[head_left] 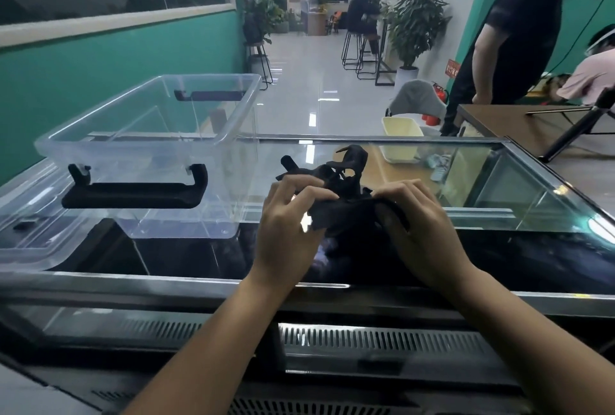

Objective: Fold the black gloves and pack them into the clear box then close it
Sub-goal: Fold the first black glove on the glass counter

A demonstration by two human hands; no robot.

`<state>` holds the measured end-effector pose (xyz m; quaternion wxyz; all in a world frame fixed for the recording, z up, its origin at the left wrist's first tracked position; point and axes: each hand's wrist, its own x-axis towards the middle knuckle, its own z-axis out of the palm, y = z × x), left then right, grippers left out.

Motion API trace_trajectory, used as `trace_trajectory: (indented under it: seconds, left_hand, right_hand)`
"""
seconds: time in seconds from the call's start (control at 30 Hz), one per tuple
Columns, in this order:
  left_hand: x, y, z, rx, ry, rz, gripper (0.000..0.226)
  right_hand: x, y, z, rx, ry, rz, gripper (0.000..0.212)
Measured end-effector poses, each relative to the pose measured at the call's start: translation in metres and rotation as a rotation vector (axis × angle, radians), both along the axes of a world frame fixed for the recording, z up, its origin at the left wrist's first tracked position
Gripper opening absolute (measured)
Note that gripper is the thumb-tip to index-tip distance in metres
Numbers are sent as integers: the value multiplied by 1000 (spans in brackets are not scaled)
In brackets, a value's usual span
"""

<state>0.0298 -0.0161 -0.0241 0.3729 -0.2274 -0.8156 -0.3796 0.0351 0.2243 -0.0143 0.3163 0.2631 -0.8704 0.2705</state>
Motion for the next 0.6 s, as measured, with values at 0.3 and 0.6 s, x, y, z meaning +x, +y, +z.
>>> trace_trajectory:
  seconds: [0.3, 0.6]
  left_hand:
    - [26, -27, -7, -242, 33, 18, 62]
    - [24, -32, -18, -516, -77, -13, 56]
  right_hand:
    - [33, -13, -4, -162, -94, 21, 23]
    - [26, -32, -8, 91, -384, -57, 44]
